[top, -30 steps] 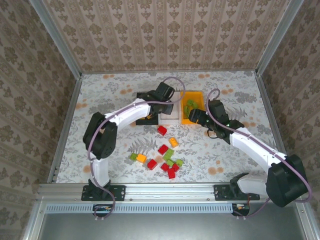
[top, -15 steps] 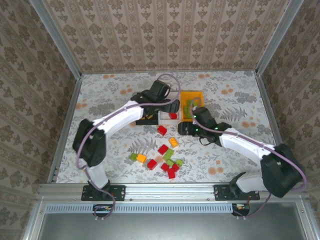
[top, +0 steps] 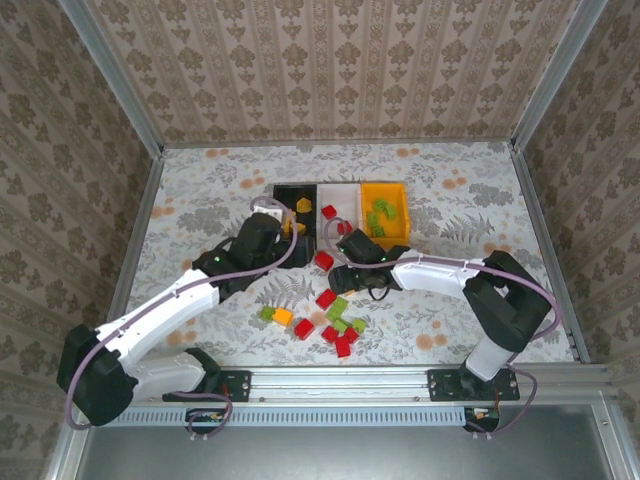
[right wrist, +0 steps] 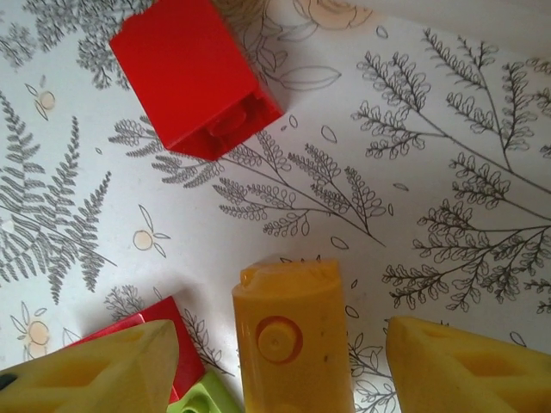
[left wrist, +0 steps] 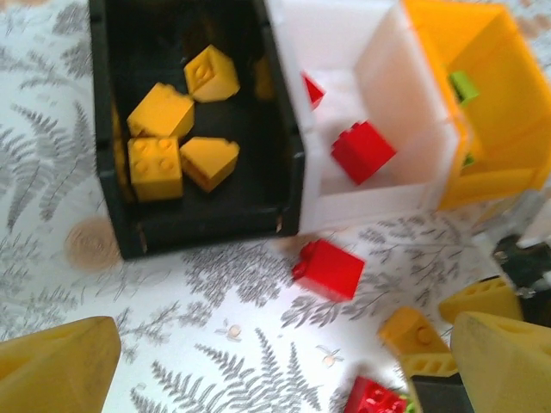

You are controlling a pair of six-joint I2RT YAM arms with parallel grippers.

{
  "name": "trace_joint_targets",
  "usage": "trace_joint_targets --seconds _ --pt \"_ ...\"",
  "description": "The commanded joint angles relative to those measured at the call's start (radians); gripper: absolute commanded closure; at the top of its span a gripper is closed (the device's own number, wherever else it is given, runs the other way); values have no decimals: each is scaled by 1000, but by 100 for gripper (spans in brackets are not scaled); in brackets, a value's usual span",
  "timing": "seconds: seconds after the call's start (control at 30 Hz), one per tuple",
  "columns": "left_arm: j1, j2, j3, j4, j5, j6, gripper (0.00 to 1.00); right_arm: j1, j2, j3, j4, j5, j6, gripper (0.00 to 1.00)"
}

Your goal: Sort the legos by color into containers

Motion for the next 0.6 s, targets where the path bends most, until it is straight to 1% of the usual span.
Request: trace_joint_targets --seconds 0.0,0.2,0.27,0.43,0.57 --pt "40 -121 -128 -48 -66 -98 0 21 60 43 -69 63 -31 39" --pt "72 -204 -224 -64 -59 -129 0 27 114 51 -92 102 -30 51" --pt "74 -215 -237 -69 -61 -129 0 31 126 58 -101 116 -34 58" --pt "77 -233 -252 -80 -56 -130 0 31 91 79 -82 100 -53 72" --pt "77 -268 -281 -94 -73 -139 0 31 30 147 -69 68 -79 74"
